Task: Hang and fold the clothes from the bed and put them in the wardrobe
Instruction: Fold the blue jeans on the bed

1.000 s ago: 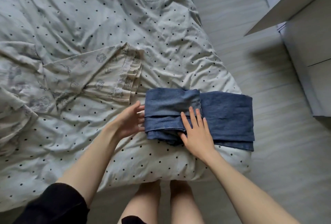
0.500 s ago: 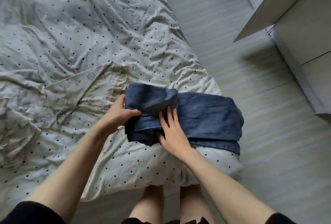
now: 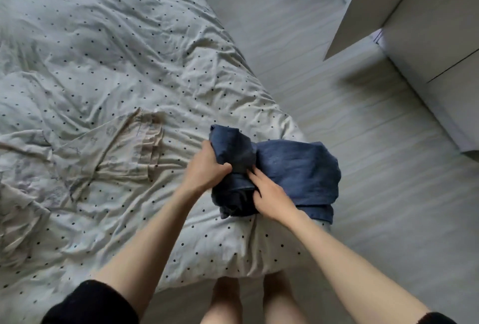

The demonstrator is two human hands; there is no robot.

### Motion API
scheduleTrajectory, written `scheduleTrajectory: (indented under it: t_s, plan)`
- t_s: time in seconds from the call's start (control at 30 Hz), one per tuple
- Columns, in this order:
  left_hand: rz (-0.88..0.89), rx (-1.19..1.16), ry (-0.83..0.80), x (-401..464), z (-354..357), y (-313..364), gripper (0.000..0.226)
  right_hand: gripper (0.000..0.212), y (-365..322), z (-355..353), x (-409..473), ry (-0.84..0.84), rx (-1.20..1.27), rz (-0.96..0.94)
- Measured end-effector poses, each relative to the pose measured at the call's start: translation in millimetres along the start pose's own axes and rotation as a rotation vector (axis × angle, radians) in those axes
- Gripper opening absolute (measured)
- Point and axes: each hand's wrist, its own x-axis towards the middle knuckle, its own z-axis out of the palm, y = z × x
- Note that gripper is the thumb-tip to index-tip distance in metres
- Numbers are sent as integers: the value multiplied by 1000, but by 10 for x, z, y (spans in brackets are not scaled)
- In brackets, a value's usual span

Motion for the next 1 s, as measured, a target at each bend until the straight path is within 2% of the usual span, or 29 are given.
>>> scheduleTrajectory:
  t_s: [0.07,0.13,0.2,0.23,0.27,0.33,0.4,0.43,0.5,0.53,0.57,0.63,0.67,0.7,0.77,0.9,1.0]
  plan:
    - [97,-71,16,-34,318,262,46,50,301,-164,-177,123,227,146]
    - [220,-135,-10,-37,560,453,47,44,489,-310,-247,250,635,308]
    - [319,2,-142,-45,791,583,56,34,595,-486,-287,336,1153,417]
    - [342,145,-217,-44,858,590,60,35,612,-554,-267,365,1304,440]
    - [370,301,-289,-52,941,604,60,41,647,-630,-263,391,1323,464]
    - [421,488,-404,-53,1060,581,55,44,685,-722,-253,405,1115,483]
    - [462,335,-379,-18,1109,541,42,39,775,-735,-271,417,866,481]
    - [446,147,-277,6,1095,502,32,38,837,-713,-268,415,834,486]
    - [283,-165,29,92,1051,350,19,35,910,-705,-254,394,873,513]
    - [144,-273,107,149,1011,253,29,33,930,-711,-243,381,895,525]
    - [-29,-374,51,197,970,164,46,30,947,-724,-227,369,886,534]
    - [-309,-555,-314,289,967,5,69,26,974,-750,-195,367,866,534]
    - [-364,-635,-478,326,984,-30,68,27,990,-764,-190,362,876,523]
    - [-374,-715,-567,358,1002,-41,63,28,1002,-775,-196,351,882,513]
    - [-346,-792,-595,403,1001,10,54,32,1023,-801,-236,363,799,515]
    - [-259,-656,-590,405,974,171,53,53,1076,-842,-381,449,204,579]
    - [-240,-604,-526,345,999,363,52,63,1022,-818,-411,295,113,606]
